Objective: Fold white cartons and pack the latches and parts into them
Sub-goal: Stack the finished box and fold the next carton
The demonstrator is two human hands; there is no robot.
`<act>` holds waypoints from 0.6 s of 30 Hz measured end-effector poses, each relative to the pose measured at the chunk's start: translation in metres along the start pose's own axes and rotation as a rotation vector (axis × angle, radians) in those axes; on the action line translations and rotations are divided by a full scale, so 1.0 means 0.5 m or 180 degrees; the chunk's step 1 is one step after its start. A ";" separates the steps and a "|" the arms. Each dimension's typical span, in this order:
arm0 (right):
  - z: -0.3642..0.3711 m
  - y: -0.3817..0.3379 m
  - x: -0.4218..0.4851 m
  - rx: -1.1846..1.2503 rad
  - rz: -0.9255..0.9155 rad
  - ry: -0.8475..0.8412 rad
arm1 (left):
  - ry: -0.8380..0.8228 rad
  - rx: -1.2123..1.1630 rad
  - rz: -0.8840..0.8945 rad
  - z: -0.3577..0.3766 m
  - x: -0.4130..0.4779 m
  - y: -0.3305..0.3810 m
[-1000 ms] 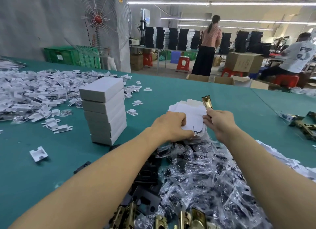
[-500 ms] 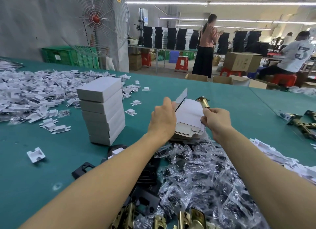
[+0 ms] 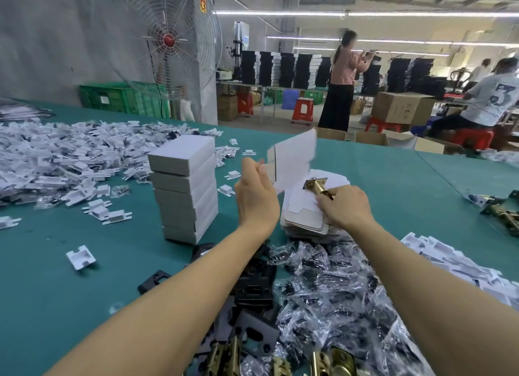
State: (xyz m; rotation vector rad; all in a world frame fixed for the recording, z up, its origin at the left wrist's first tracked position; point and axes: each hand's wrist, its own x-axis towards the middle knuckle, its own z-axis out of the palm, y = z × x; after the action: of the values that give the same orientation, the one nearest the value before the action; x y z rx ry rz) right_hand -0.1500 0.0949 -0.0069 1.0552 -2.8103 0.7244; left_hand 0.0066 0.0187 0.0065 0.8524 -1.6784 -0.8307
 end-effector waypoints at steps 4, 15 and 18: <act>-0.031 -0.018 -0.022 0.0429 0.0198 0.0224 | 0.0078 -0.0010 0.0800 -0.036 -0.027 0.020; -0.179 -0.064 -0.239 0.4934 0.0915 -0.0771 | -0.0162 0.0115 0.1594 -0.106 -0.114 0.029; -0.202 -0.052 -0.289 0.5191 0.0754 -0.0806 | -0.0741 0.0274 0.2243 -0.126 -0.134 0.041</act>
State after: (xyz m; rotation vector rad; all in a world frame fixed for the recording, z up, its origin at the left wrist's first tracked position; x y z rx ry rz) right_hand -0.0341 0.2106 0.0632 0.7446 -1.9910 3.2343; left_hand 0.0790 0.0789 0.0064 0.1743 -2.0416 -0.3750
